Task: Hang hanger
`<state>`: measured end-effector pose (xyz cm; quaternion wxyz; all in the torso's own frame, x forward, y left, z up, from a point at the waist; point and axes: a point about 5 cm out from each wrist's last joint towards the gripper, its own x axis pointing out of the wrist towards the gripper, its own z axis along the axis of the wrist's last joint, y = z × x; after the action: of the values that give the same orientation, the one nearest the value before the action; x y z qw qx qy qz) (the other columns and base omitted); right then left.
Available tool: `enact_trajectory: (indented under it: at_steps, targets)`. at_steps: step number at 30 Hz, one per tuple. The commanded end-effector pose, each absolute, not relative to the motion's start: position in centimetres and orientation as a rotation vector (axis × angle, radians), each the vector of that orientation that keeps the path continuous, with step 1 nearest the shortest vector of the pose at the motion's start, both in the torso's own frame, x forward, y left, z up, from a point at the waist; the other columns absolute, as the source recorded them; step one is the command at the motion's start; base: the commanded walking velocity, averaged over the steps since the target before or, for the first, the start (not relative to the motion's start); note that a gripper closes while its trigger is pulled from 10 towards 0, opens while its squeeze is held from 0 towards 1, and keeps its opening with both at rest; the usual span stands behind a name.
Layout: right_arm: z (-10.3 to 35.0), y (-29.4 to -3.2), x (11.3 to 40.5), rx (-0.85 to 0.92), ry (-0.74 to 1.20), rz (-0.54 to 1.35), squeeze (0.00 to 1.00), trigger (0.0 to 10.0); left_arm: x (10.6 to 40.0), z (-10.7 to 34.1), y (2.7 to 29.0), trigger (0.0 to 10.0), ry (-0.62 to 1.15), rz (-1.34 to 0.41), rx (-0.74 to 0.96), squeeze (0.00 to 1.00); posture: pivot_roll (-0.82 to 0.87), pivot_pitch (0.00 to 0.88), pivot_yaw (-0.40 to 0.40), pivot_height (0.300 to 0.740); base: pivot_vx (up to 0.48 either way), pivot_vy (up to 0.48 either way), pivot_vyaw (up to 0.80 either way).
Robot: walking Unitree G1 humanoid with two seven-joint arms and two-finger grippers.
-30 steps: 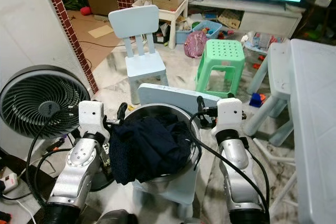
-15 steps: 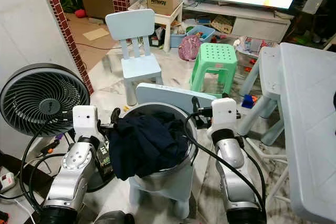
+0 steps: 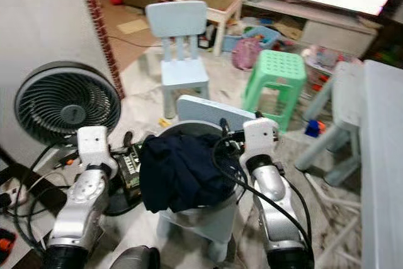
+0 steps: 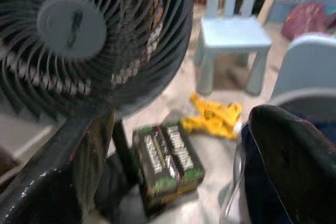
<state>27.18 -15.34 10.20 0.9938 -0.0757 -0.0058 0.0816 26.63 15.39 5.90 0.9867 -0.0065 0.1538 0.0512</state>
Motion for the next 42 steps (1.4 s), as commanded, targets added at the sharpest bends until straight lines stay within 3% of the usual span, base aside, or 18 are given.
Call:
enact_trajectory:
  at_steps: [1,9,19,20,33,42]
  targets:
    - [10.1,-15.9,27.0,-0.162,0.013,0.156,0.0,10.0,26.3,5.4,14.4,10.0,0.386,0.042,-0.049,0.0,0.01,0.0,-0.045,0.74,0.0,0.0,0.0]
    - [10.1,-15.7,26.5,-0.173,0.027,0.18,0.0,10.0,26.4,4.3,14.1,10.0,0.437,-0.09,-0.086,0.0,-0.02,0.016,-0.057,0.74,0.0,0.0,0.0]
    - [10.5,-16.5,25.7,-0.22,0.031,0.187,0.0,10.0,28.0,2.3,11.7,10.0,0.572,-0.278,-0.096,0.0,-0.08,0.013,-0.036,0.74,0.0,0.0,0.0]
    - [10.5,-16.5,25.7,-0.233,0.032,0.193,0.0,10.0,28.6,1.7,11.4,0.0,0.607,-0.289,-0.113,0.0,-0.1,0.0,-0.025,0.74,0.0,0.0,0.0]
    - [10.3,-16.7,25.5,-0.235,0.048,0.186,0.0,10.0,29.7,1.3,8.7,0.0,0.64,-0.405,-0.092,0.0,-0.12,0.0,-0.004,0.74,0.0,0.0,0.0]
    - [10.1,-16.2,25.7,-0.218,0.053,0.18,0.0,10.0,29.6,1.3,7.0,0.0,0.559,-0.589,0.069,0.0,-0.11,0.0,0.005,0.74,0.0,0.0,0.0]
